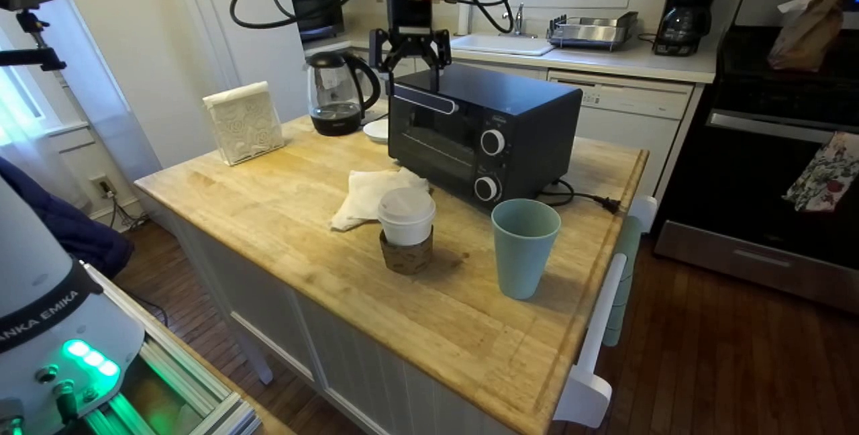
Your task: Open the oven door
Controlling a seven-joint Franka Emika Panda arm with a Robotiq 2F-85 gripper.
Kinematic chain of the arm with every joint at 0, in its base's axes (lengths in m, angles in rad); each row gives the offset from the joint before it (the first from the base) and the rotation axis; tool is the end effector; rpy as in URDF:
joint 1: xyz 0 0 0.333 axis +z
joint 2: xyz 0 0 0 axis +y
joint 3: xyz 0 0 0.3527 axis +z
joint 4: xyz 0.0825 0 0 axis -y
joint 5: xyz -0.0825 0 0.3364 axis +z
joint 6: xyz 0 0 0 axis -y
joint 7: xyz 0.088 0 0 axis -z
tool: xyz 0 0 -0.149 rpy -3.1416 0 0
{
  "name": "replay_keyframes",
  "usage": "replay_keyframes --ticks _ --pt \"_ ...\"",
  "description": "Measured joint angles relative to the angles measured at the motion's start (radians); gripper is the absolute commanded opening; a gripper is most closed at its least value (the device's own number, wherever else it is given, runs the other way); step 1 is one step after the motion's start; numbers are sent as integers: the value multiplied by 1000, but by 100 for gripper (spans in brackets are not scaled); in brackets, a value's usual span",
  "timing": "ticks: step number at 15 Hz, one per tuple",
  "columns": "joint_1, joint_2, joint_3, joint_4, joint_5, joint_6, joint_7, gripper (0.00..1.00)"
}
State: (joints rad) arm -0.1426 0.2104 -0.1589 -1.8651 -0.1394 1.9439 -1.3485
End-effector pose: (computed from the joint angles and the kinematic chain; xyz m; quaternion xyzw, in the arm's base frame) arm 0.5286 -0.1751 0.4138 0.8460 0.5232 -0.1024 0.0065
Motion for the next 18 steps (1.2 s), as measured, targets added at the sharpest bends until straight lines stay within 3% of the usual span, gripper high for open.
replay_keyframes --ticks 11,18 --pt "0 74 57 52 -2 -14 -41 100" --pt "33 -41 95 -115 -70 -125 -37 100"
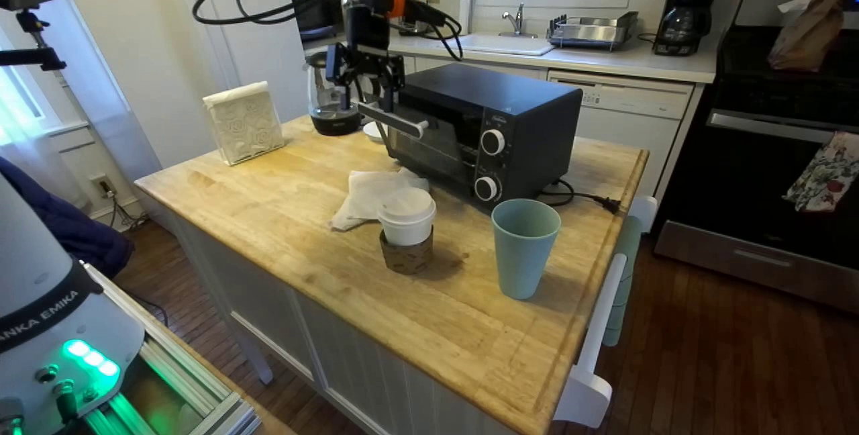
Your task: Open the oven door
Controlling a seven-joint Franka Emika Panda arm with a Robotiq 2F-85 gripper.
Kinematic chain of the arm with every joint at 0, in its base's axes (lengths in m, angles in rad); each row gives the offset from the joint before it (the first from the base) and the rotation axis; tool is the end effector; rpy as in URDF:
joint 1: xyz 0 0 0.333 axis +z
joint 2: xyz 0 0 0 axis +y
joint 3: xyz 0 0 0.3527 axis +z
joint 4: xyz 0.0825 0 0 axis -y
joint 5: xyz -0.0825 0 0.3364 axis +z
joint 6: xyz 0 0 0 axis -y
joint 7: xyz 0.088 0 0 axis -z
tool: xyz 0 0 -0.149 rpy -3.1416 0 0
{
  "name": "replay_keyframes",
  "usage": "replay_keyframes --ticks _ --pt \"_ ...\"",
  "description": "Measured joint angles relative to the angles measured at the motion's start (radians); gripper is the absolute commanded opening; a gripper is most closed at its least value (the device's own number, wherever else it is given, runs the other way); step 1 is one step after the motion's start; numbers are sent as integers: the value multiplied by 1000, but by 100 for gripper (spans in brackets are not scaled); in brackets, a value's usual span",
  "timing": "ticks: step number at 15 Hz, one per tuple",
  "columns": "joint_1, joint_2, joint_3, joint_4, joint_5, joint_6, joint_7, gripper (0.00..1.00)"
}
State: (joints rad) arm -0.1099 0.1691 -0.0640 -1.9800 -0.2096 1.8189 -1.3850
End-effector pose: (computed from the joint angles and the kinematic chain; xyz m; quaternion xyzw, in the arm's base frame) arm 0.4920 -0.1114 0.3852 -0.7825 -0.5923 0.1874 0.0429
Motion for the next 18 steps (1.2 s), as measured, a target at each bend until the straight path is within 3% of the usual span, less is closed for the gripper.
replay_keyframes --ticks 9,13,18 --pt "61 -168 41 -201 -41 -153 23 100" --pt "64 -241 39 -237 -56 -20 46 100" --pt "58 -276 12 -275 -102 223 169 100"
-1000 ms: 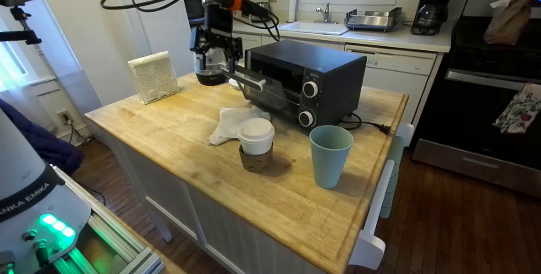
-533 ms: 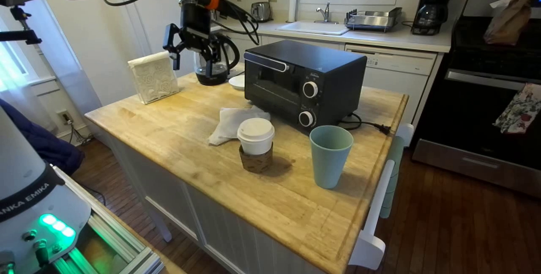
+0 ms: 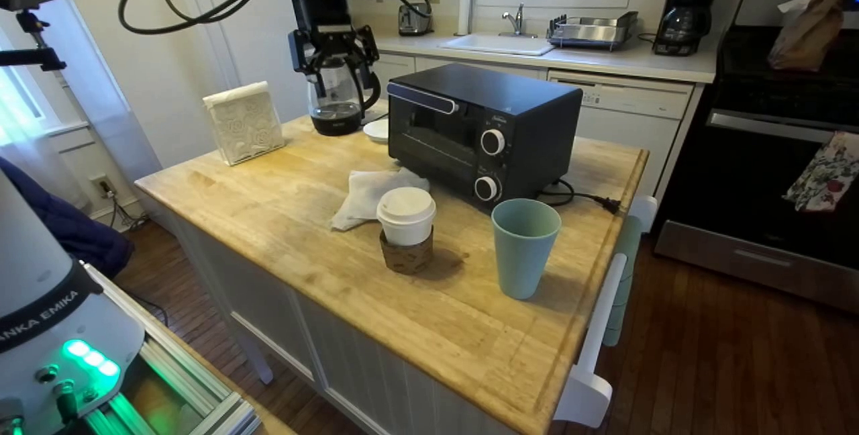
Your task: Open the oven door
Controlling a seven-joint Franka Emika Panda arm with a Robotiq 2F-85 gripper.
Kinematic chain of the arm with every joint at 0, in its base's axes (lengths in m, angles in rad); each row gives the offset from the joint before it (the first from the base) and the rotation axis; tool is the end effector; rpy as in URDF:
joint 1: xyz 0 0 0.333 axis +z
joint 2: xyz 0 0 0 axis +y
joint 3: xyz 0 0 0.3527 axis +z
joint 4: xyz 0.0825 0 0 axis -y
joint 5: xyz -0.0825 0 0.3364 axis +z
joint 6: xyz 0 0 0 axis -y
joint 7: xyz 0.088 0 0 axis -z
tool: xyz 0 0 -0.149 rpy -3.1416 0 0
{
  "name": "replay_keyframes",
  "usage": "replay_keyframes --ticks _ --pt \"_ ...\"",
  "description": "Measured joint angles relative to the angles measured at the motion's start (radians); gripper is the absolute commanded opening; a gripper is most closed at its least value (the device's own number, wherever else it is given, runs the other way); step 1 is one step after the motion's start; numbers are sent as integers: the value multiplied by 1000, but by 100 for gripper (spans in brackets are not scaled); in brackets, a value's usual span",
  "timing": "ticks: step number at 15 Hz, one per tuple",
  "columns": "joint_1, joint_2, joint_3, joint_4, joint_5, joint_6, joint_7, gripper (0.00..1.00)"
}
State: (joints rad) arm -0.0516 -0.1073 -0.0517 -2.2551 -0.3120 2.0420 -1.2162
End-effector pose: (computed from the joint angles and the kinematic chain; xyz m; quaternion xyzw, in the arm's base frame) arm 0.4401 -0.0746 0.4242 0.7967 0.5875 -0.1219 0.0722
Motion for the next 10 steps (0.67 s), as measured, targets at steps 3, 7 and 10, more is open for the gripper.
replay_keyframes --ticks 3,7,10 --pt "-4 -4 -20 -20 2 125 102 100" --pt "-17 -2 -38 -21 2 176 184 100" --pt "-17 5 -42 -21 6 260 200 100"
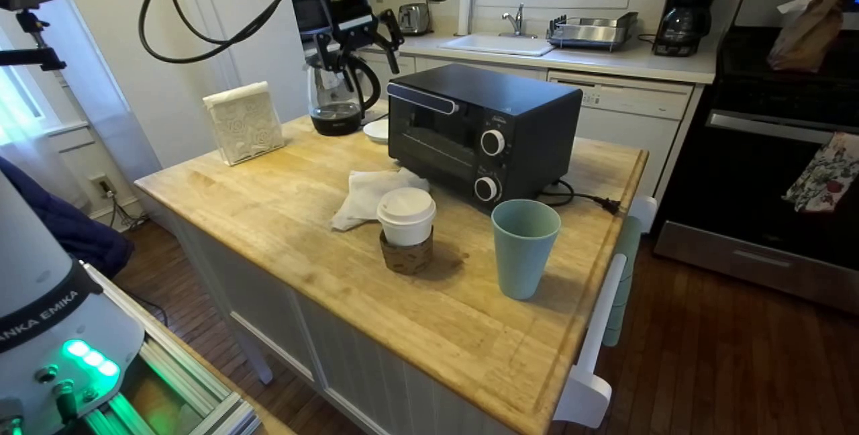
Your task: Open the oven door
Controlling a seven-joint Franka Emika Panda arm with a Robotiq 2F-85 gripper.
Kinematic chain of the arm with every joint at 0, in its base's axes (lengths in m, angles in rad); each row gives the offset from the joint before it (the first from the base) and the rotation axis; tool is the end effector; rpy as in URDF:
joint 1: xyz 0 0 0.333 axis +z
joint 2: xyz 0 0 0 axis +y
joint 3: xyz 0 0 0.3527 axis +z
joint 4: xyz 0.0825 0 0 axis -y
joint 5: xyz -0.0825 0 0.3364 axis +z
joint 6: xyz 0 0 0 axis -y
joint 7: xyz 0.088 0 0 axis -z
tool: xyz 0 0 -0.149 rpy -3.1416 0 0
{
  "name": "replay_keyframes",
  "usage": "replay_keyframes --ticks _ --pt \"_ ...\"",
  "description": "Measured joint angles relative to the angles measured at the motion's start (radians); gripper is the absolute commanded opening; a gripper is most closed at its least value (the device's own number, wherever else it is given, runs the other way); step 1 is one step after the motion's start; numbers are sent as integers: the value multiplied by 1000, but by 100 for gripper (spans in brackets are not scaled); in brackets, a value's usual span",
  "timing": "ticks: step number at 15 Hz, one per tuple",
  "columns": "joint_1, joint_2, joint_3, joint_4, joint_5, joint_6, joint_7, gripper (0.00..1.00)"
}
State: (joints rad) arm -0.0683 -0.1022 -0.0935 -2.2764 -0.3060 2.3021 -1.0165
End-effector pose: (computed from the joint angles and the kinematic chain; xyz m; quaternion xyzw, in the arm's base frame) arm 0.4687 -0.0932 0.4344 0.8590 0.4948 -0.0112 0.1308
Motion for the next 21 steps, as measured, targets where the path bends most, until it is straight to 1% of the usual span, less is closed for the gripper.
replay_keyframes --ticks 3,6,9,12,14,17,21 --pt "0 35 -15 0 24 112 0 100" --pt "-3 86 -28 2 92 187 -54 100" --pt "-11 123 -29 3 141 227 -111 100" --pt "-15 133 -27 3 149 241 -152 100" --pt "-15 131 -20 1 155 212 -200 100" --pt "-7 123 3 -12 165 99 -277 100" --pt "5 121 31 -43 161 -55 -297 100"
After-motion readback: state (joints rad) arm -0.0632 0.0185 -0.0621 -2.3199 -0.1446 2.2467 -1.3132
